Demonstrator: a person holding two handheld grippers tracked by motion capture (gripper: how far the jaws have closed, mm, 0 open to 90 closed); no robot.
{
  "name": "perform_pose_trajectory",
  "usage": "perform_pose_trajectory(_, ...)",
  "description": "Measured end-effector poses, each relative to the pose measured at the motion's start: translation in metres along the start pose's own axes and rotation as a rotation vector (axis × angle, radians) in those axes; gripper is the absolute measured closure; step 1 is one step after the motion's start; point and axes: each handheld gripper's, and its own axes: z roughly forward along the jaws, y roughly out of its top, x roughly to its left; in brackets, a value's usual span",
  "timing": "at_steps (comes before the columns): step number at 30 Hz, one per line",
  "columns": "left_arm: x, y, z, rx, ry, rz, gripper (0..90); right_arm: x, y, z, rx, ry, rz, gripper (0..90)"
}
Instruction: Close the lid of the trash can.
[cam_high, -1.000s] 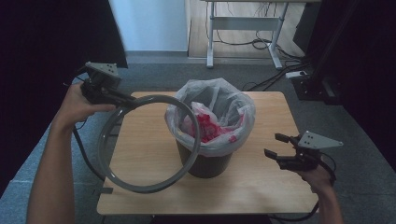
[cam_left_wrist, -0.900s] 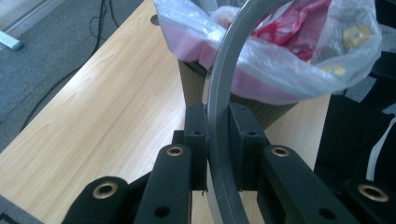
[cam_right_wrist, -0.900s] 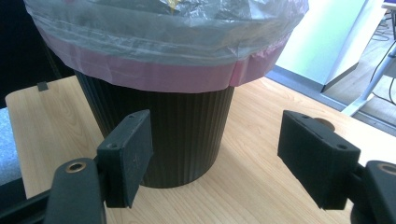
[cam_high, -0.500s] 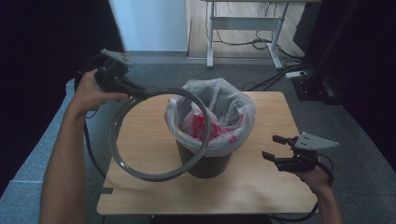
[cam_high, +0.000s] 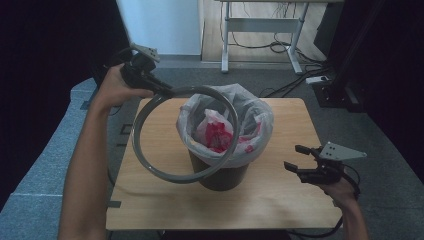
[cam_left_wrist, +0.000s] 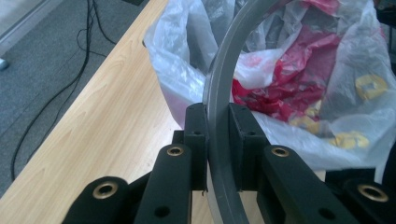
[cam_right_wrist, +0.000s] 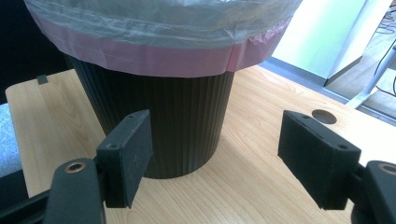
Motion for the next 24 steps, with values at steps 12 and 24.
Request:
perform_pose_trajectory(12, 0.009, 0.017, 0.016, -0.003, -0.006, 0.004, 78.8, -0.002, -0.003, -0.004, -0.01, -0.014, 0.007, 25.5)
perform_pose_trajectory(24, 0.015, 0.034, 0.027, 0.015, -0.006, 0.009, 78.8, -0.004, -0.004, -0.006, -0.015, -0.02, 0.012, 25.6)
